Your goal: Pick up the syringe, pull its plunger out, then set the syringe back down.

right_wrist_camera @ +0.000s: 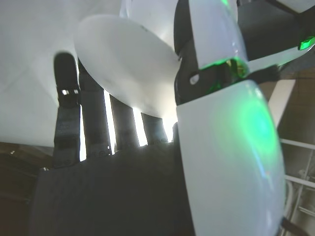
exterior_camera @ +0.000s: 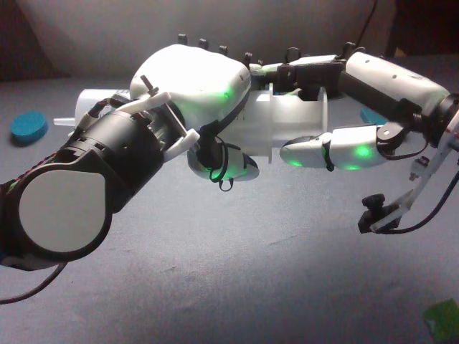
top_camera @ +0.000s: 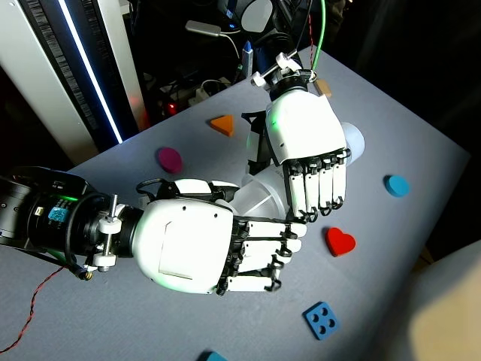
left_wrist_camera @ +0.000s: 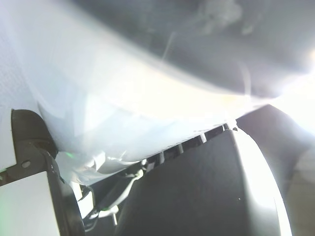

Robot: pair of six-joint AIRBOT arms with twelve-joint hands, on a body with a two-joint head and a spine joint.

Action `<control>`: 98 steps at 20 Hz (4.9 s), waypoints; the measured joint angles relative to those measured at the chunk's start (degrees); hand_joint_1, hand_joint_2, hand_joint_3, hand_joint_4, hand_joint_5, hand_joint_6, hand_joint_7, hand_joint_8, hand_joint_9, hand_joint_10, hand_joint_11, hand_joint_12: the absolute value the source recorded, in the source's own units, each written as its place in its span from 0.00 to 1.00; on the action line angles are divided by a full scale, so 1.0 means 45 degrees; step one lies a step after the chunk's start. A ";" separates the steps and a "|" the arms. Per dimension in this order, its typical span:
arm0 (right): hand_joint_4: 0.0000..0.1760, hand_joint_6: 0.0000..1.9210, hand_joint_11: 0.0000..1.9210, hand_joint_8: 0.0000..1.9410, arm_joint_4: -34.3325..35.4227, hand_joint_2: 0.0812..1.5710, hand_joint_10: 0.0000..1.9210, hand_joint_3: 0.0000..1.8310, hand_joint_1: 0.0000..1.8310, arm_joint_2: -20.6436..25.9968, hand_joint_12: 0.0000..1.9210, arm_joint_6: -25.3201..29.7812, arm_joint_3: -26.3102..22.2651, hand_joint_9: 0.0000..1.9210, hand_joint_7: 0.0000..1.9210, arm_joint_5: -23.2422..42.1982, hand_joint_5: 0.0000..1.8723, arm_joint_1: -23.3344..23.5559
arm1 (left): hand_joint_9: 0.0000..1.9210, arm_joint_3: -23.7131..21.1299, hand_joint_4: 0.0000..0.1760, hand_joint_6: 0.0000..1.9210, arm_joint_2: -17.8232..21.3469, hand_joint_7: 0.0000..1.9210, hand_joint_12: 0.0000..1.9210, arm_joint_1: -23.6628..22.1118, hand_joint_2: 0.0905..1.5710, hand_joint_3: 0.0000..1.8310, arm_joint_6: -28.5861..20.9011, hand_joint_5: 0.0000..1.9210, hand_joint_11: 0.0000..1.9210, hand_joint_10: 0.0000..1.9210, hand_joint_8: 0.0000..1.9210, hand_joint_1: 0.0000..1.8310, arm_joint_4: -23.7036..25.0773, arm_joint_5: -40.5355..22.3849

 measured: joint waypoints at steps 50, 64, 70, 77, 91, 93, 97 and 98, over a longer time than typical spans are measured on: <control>0.00 0.61 0.48 0.46 0.0262 0.70 0.63 0.00 0.75 0.2827 0.66 -0.1243 -0.1520 0.51 0.51 0.2924 0.42 -0.1982 | 0.40 -0.0296 0.00 0.58 0.0238 0.47 0.71 -0.0160 0.74 0.00 -0.0063 0.40 0.38 0.78 0.60 0.74 0.0321 -0.0379; 0.00 0.58 0.49 0.44 -0.0967 0.70 0.62 0.00 0.75 0.3245 0.64 -0.0520 -0.1054 0.52 0.52 0.0952 0.43 -0.1137 | 0.39 -0.0301 0.00 0.58 0.0335 0.47 0.73 -0.0155 0.74 0.00 0.0063 0.39 0.36 0.79 0.60 0.74 0.0078 -0.0418; 0.00 0.61 0.46 0.46 -0.1088 0.70 0.64 0.00 0.75 0.3254 0.65 -0.0500 -0.0962 0.51 0.51 0.0602 0.42 -0.1005 | 0.40 -0.0301 0.00 0.59 0.0389 0.47 0.72 -0.0243 0.74 0.00 0.0437 0.38 0.36 0.79 0.60 0.74 0.0005 -0.0559; 0.00 0.60 0.47 0.47 -0.1127 0.70 0.63 0.00 0.75 0.3308 0.64 -0.0549 -0.0947 0.51 0.51 0.0661 0.43 -0.1010 | 0.40 -0.0296 0.00 0.61 0.0403 0.45 0.72 -0.0335 0.75 0.00 0.0525 0.36 0.37 0.79 0.63 0.74 0.0097 -0.0661; 0.00 0.66 0.29 0.15 -0.1253 0.76 0.23 0.00 0.61 0.3580 0.61 -0.0690 -0.0874 0.39 0.41 0.0539 0.42 -0.0908 | 0.44 -0.0243 0.00 0.55 0.0466 0.47 0.86 -0.0486 0.72 0.00 0.0665 0.38 0.39 0.69 0.58 0.81 0.0223 -0.0758; 0.00 0.17 0.26 0.04 -0.1258 0.70 0.15 0.00 0.60 0.3614 0.57 -0.0797 -0.0869 0.40 0.41 0.0476 0.35 -0.0908 | 0.40 -0.0243 0.00 0.57 0.0466 0.45 0.89 -0.0491 0.74 0.00 0.0714 0.37 0.35 0.73 0.61 0.81 0.0228 -0.0767; 0.00 0.00 0.13 0.00 -0.1243 0.71 0.01 0.00 0.52 0.3633 0.54 -0.0894 -0.0869 0.31 0.29 0.0340 0.27 -0.0908 | 0.43 -0.0243 0.00 0.57 0.0481 0.45 0.88 -0.0491 0.74 0.00 0.0792 0.37 0.32 0.73 0.61 0.81 0.0287 -0.0767; 0.00 0.00 0.08 0.00 -0.1234 0.70 0.00 0.00 0.51 0.3633 0.53 -0.0981 -0.0816 0.25 0.23 0.0262 0.24 -0.0908 | 0.43 -0.0248 0.00 0.56 0.0510 0.46 0.87 -0.0491 0.73 0.00 0.0772 0.38 0.34 0.71 0.60 0.81 0.0287 -0.0777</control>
